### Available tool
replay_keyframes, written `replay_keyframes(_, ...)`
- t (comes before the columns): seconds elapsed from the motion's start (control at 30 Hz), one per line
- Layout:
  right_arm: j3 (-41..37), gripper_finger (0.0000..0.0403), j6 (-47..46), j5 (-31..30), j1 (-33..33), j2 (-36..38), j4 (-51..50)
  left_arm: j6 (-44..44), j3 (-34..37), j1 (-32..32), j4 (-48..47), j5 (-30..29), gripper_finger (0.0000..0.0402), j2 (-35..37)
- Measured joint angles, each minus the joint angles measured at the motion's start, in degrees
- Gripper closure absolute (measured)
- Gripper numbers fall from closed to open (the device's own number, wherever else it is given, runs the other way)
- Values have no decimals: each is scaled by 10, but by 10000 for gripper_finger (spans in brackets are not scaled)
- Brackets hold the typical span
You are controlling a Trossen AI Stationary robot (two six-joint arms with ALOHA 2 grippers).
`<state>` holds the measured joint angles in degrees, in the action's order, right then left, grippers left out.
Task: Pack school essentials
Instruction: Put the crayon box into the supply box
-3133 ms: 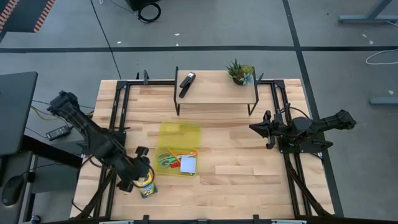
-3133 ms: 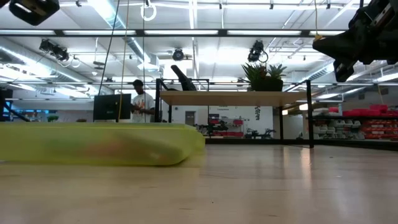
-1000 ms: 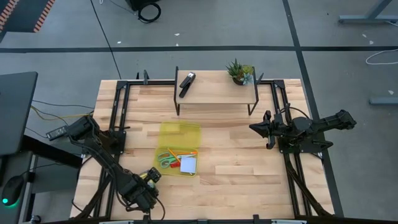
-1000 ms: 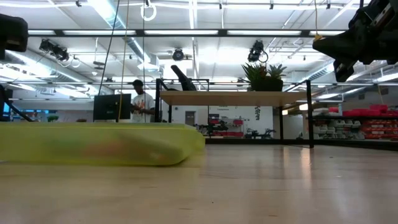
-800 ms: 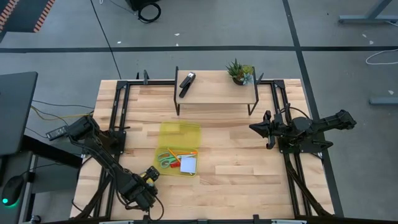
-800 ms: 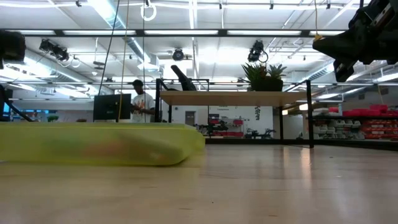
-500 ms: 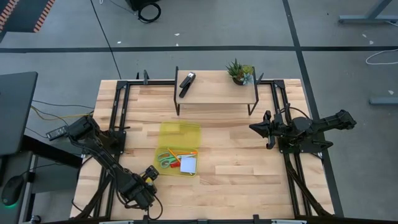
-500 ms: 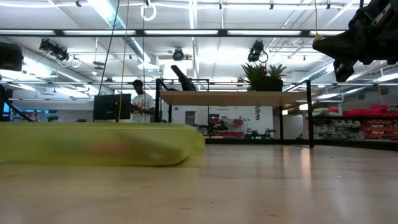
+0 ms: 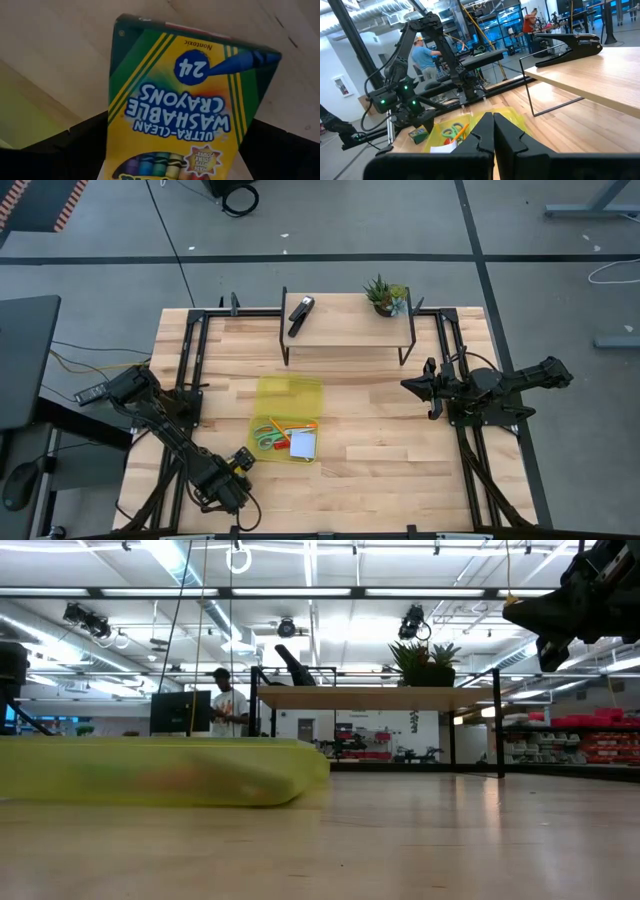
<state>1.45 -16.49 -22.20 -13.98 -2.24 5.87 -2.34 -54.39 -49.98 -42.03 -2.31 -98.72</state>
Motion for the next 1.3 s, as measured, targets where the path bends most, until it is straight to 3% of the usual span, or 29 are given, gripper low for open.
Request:
replay_keyframes(0.27, 0, 395, 0, 0, 0, 0, 0, 0, 1, 0, 3, 1, 7, -1)
replay_keyframes(0.67, 0, 395, 0, 0, 0, 0, 0, 0, 1, -1, 3, 1, 59, -2)
replay_keyframes(1.3, 0, 394, 0, 0, 0, 0, 0, -24, -14, -1, -20, -5, 63, -4)
